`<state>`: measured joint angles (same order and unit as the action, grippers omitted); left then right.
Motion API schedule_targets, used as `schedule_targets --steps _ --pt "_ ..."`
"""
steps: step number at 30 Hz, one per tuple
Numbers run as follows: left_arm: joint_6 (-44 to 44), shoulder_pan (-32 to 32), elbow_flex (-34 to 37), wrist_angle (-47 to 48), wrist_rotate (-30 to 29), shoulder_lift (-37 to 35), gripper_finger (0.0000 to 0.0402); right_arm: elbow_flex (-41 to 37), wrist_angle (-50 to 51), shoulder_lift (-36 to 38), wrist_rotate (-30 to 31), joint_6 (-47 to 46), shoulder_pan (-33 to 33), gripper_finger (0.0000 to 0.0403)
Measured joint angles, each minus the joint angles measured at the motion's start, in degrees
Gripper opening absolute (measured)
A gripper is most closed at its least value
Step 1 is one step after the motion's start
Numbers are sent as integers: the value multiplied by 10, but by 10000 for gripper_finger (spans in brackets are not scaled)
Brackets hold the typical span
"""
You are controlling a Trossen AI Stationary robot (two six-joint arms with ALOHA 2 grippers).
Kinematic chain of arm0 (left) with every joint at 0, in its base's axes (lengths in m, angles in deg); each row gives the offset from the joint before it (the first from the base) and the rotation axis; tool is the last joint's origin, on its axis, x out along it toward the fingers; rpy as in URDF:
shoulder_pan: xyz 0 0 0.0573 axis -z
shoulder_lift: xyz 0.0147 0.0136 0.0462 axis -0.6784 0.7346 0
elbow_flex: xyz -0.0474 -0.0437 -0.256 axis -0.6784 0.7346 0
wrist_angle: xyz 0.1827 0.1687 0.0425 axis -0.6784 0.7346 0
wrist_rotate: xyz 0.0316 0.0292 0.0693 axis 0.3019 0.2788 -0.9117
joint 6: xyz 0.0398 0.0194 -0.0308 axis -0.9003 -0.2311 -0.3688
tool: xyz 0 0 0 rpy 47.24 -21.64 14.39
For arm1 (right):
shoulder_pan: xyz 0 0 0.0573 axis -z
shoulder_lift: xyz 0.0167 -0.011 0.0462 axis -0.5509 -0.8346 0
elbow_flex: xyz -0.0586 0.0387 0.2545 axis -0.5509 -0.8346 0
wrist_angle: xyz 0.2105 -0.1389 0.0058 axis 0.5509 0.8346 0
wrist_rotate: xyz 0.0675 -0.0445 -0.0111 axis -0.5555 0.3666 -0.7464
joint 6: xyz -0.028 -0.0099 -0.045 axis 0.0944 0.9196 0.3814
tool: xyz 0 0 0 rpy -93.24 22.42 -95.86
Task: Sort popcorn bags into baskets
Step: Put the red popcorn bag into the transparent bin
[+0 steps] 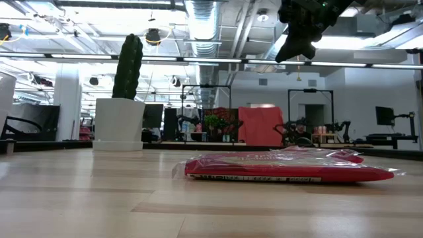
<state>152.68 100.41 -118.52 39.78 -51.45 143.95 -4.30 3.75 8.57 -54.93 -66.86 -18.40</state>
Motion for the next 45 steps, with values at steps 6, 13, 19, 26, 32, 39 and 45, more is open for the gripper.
schedule_targets --steps 6,13,19,26,32,39,45 --pt "-61 -64 0 10 -125 -98 289 -44 6 -13 0 -50 -10 22" --pt "-218 -276 0 1 -87 -136 289 -141 -8 -19 0 -183 -56 23" --pt "-433 -503 0 -105 104 -75 289 -196 -3 -19 2 -291 -117 26" --pt "-571 -675 0 -256 307 63 289 -224 -2 -19 39 -405 -199 16" --pt "-585 -715 -5 -389 402 198 289 -233 -1 -19 65 -492 -254 28" --pt "-640 -716 -105 -387 450 319 289 -234 -5 -36 75 -535 -313 20" --pt "-721 -719 -207 -247 463 381 289 -234 -59 -94 69 -543 -341 19"
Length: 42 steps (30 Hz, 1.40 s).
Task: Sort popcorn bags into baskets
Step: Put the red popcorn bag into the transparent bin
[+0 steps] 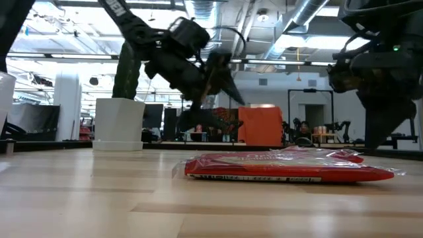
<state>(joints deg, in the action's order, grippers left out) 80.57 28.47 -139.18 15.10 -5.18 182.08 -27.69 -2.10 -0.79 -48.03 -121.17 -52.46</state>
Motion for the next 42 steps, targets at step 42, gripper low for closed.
schedule_targets --steps 42 --pt "-63 0 -74 60 126 126 193 0 -236 -104 -7 268 226 33"
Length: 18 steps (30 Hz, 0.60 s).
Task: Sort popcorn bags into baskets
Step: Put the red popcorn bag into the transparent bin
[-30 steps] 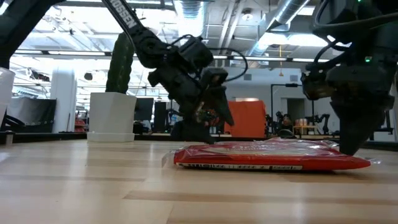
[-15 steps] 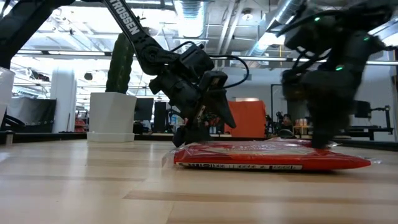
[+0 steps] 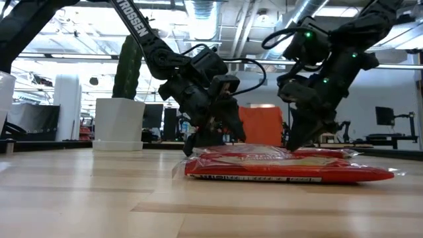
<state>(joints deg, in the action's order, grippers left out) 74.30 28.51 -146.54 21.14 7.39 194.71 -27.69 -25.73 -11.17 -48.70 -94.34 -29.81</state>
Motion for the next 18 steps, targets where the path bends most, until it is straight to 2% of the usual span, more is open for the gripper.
schedule_targets --steps 8,9,13,18 --pt "-3 1 1 0 -36 0 26 0 3 27 0 3 9 15" --pt "0 1 1 0 -38 0 14 1 4 37 -2 4 10 15" --pt "23 -4 0 0 -33 0 12 1 26 84 -1 4 18 24" --pt "55 -16 -7 24 13 -13 5 1 88 156 16 8 30 29"
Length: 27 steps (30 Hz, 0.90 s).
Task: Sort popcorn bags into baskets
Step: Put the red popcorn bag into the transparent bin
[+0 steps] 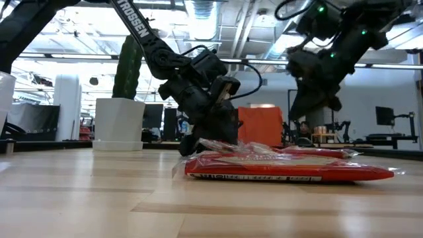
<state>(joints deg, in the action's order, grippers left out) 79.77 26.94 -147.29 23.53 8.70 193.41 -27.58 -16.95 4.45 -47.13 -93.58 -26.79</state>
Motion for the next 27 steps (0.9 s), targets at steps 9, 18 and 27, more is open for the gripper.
schedule_targets --steps 9,18,27 --pt "-47 8 -10 233 -6 -176 3 0 114 116 53 21 3 16" --pt "35 162 26 454 -158 -412 3 0 162 138 72 25 1 32" --pt "374 418 156 507 -339 -612 3 0 161 127 70 27 2 19"
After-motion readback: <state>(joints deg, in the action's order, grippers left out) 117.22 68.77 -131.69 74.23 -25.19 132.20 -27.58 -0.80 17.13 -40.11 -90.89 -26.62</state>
